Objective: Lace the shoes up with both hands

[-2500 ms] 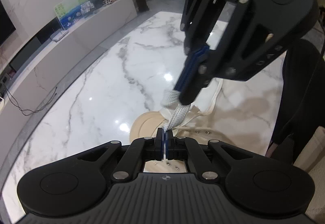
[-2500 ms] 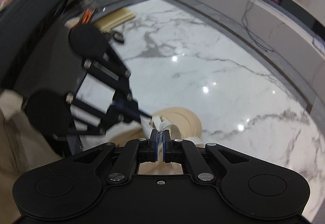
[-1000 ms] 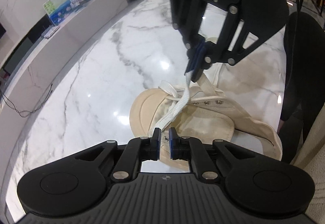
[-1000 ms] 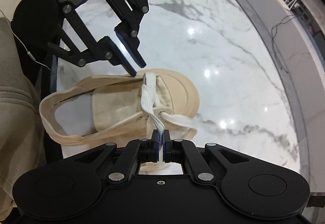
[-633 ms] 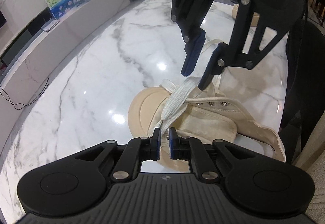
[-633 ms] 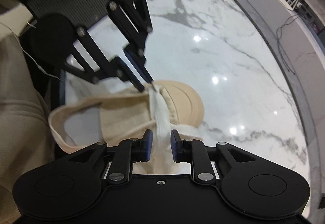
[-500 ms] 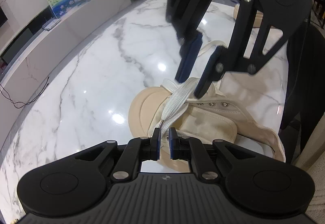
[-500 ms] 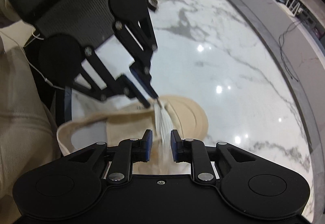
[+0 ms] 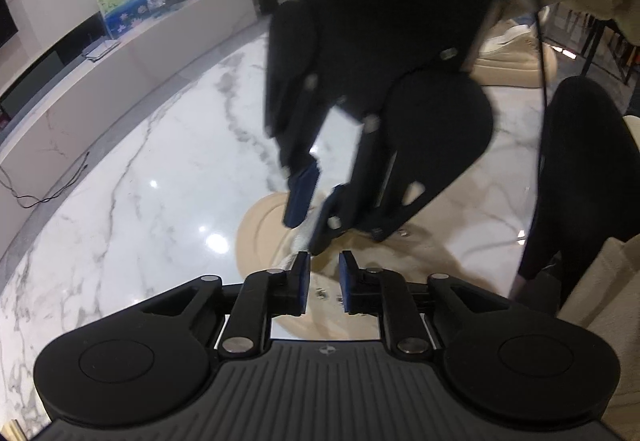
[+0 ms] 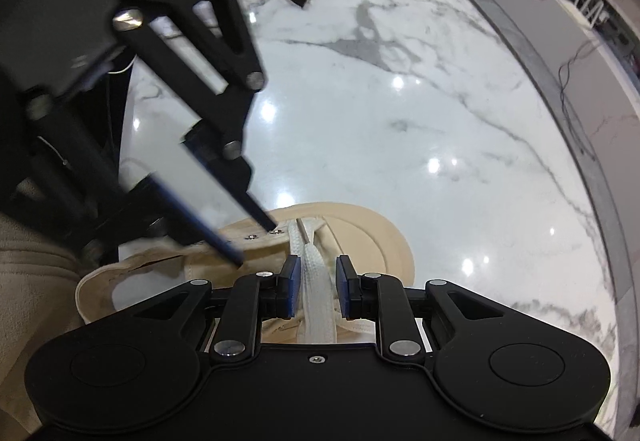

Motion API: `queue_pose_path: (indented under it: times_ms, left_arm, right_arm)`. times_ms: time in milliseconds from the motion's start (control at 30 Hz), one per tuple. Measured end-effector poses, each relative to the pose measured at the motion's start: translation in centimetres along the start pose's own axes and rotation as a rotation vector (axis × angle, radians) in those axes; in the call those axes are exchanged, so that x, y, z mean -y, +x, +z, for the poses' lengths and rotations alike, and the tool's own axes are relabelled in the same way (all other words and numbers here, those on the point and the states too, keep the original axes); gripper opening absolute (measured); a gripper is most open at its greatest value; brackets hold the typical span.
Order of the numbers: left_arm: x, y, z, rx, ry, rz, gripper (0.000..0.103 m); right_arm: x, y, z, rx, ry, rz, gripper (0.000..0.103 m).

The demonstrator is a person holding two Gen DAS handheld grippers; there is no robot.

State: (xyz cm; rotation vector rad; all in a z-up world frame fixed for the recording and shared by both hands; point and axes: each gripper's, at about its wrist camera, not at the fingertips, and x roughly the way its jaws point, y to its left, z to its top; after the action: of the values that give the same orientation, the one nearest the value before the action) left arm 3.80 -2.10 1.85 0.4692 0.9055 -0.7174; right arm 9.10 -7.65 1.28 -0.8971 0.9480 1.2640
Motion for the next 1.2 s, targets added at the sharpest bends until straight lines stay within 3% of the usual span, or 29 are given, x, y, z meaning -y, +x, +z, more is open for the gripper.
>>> queue_pose_path:
  times_ms: [633,1200]
  left_arm:
    - [-2.4,-0.1,-1.5,-0.048,-0.103,0.016,0.018]
    - [-2.7,0.1,-1.1,-0.053,-0.105,0.016,0.018]
  right_arm:
    - [-2.1,-0.9,-1.0,0.034,-0.010,0.036,0.002]
    - [-2.3,0.1,-0.2,0.045,-0.023,0.073,0.002]
